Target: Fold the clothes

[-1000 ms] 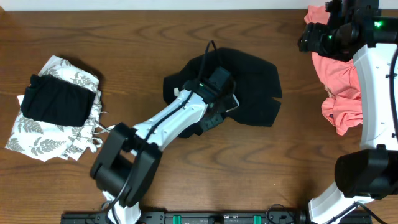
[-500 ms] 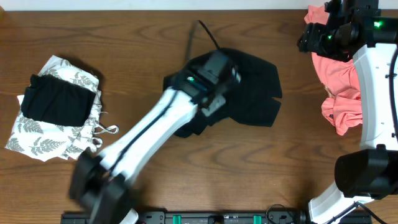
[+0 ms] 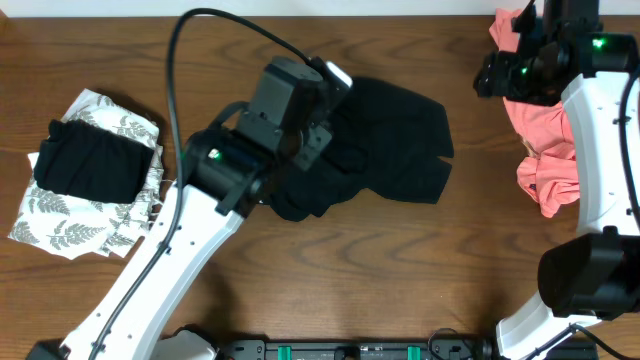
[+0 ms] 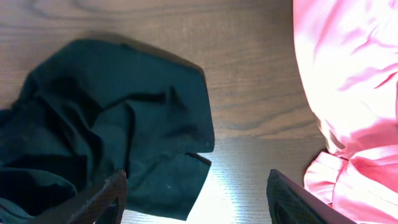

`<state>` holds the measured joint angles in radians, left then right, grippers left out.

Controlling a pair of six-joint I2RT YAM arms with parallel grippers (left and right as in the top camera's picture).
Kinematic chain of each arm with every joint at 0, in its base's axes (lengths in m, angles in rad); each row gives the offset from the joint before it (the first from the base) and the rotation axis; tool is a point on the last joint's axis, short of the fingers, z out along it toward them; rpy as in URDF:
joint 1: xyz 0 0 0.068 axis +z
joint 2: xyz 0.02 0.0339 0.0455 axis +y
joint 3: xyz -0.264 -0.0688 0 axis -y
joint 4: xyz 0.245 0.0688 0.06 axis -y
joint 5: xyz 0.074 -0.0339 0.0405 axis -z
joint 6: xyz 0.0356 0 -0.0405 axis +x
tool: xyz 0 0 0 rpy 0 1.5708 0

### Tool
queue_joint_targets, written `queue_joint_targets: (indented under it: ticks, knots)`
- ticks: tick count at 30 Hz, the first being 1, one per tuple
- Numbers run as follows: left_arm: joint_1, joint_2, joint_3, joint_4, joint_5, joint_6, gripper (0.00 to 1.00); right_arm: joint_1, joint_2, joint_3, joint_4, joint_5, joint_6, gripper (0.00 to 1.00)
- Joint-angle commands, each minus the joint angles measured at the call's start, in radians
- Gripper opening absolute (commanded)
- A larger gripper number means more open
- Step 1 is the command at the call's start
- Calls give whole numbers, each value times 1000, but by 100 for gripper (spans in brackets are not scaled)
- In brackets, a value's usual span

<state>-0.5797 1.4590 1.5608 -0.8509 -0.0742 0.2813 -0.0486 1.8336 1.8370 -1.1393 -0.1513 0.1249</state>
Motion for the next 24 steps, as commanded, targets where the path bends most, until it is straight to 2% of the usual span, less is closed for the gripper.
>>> queue_joint_targets:
  ticks: [1,5,10,15,24]
  knots:
    - [0,95,-40,-27,93,2,30,6,6,-27,12,-10,-18,71]
    - [-21,229,-67,-35,93,90,38,6,6,-35,24,-10,-18,72]
    - [-85,394,-67,-35,92,251,38,6,6,-35,31,-10,-18,73]
    - [-127,472,-67,-35,89,261,39,6,6,-35,31,-10,-18,73]
    - [-128,483,-67,-24,89,295,43,6,6,-35,28,-10,-18,72]
